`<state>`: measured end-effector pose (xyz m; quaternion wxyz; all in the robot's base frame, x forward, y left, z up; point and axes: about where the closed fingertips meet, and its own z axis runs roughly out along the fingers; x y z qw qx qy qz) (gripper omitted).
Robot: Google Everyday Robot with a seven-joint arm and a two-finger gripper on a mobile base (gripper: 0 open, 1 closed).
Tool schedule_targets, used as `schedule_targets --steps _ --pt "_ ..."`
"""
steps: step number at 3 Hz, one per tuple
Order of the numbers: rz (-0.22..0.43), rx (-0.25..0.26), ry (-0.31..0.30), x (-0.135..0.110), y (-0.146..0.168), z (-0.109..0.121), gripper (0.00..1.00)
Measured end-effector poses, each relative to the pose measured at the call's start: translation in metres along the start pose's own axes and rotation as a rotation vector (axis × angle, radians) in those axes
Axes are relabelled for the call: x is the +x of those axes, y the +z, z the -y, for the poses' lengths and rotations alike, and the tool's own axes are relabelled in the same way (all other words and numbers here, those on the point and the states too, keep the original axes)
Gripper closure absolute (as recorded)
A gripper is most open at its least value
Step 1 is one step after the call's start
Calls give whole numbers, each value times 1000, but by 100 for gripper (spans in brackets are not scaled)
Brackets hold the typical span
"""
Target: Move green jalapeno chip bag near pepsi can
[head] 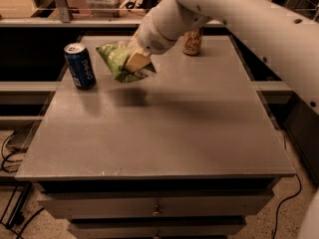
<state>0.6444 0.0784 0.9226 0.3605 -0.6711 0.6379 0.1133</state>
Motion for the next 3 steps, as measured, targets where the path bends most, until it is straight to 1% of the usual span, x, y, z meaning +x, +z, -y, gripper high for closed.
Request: schedule_targets --steps 1,2,3 --pt "18 14 5 -11 31 5 37" --pt "27 15 2 -19 53 8 13" --pt "27 12 1 -20 54 7 0"
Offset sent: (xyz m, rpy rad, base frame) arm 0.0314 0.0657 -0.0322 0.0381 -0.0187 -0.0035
